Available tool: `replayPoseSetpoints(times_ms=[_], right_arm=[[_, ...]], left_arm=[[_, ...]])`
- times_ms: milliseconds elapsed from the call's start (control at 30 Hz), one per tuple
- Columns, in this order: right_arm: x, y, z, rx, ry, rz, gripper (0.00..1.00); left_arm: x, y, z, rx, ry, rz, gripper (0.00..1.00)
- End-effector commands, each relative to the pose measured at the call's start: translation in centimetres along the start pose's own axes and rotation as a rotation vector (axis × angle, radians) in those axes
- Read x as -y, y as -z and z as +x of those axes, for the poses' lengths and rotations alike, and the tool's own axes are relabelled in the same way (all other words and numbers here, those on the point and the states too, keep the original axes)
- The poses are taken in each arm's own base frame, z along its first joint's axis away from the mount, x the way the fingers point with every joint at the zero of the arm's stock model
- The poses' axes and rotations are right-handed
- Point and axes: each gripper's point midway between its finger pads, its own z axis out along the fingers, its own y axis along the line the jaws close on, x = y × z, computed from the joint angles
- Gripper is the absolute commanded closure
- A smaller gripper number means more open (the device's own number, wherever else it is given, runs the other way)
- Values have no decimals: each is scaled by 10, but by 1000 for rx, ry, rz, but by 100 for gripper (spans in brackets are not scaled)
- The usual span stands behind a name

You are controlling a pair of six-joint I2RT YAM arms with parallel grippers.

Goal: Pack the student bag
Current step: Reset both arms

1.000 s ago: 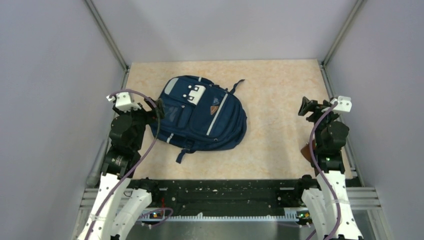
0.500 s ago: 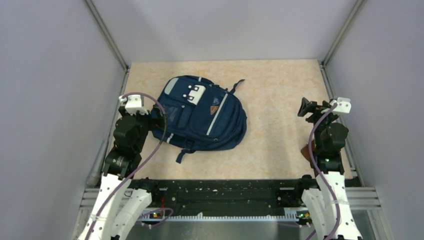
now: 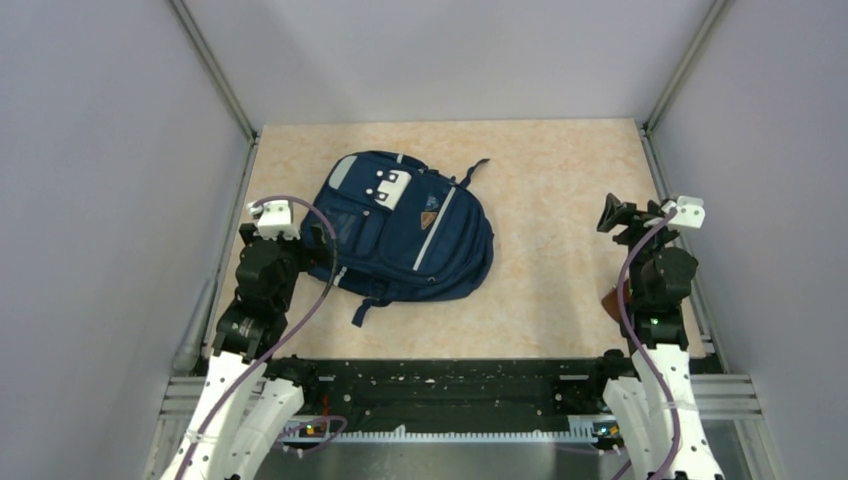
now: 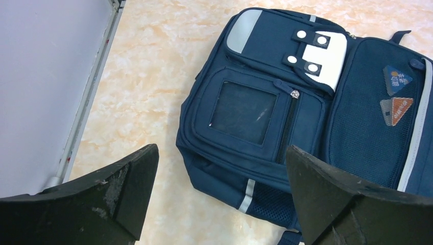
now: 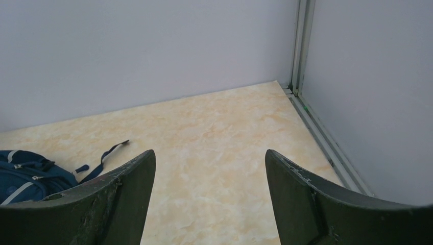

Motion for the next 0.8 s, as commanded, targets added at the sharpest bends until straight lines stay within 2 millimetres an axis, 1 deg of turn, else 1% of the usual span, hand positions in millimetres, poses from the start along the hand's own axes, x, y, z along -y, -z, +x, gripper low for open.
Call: replayPoseSetpoints(times_ms=[0,133,200,233,267,300,333,367,433,533,633,700,767], right_arm=[[-1,1,-16,57,-11,5,23],[-1,2,-17,61,-12,5,23],[-3,1,-17,61,-12,-6,22],[-4,1,-22,66,-14,-12,21],[-5,1,-21,58,-18,-13,11],[-5,0,-26,57,-29,-8,5],[-3,0,-29,53,-41,5,4],[-3,-1,-31,49,-58,14,3],[-4,-2,-37,43,-70,18,2],[-4,-1,-37,38,-66,16,1],[-5,5,-43,74,-69,6,1],[-4,10,-50,105,-68,10,1],[-4,13,-51,115,-63,5,1]], left_arm=[[-5,-2,-9,43,2,-28,2],[-7,-2,-9,46,4,-37,2],[-4,-3,-12,60,26,-28,2],[-3,-3,-15,66,47,-24,2],[-4,-3,-19,73,80,-38,2],[-6,-4,-23,76,119,-58,2],[-7,-4,-28,74,145,-73,2],[-6,-5,-27,58,156,-76,2],[-5,-6,-29,46,159,-72,2],[-4,-5,-29,49,155,-63,2],[-1,-1,-32,75,158,-39,2],[-2,1,-35,92,161,-39,2],[-4,2,-36,97,158,-46,2]])
